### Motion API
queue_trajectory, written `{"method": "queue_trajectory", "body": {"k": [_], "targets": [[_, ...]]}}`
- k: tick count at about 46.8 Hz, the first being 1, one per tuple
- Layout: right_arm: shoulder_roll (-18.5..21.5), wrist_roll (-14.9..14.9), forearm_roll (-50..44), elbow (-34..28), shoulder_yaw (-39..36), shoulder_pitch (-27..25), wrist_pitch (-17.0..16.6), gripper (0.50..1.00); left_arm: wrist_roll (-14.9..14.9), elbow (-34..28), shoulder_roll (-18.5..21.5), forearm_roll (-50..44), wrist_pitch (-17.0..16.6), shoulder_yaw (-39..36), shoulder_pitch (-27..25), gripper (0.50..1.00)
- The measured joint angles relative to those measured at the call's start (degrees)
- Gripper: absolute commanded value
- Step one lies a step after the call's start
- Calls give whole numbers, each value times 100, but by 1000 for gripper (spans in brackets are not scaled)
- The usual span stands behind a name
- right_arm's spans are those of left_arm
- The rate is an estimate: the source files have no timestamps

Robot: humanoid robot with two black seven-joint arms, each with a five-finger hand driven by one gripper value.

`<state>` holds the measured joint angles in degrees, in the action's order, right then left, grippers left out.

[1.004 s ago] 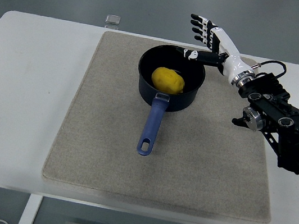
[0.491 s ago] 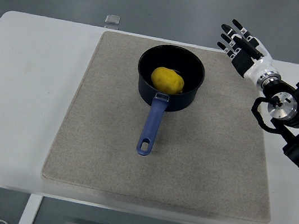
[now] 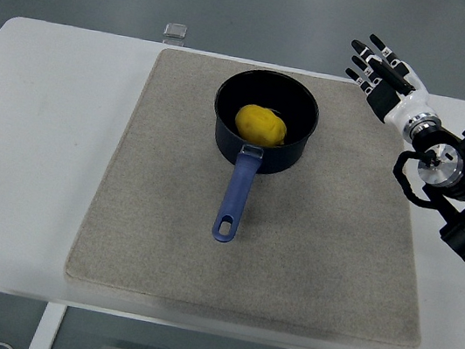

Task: Put the potato in the blue pot

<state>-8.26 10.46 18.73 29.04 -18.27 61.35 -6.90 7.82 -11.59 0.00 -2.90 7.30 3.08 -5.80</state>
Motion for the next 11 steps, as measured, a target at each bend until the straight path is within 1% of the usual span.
{"method": "queue_trajectory", "body": {"k": [11], "targets": [[1, 3, -1, -297, 5, 0, 7, 928, 0, -2, 0, 0, 0, 1, 5, 999]]}}
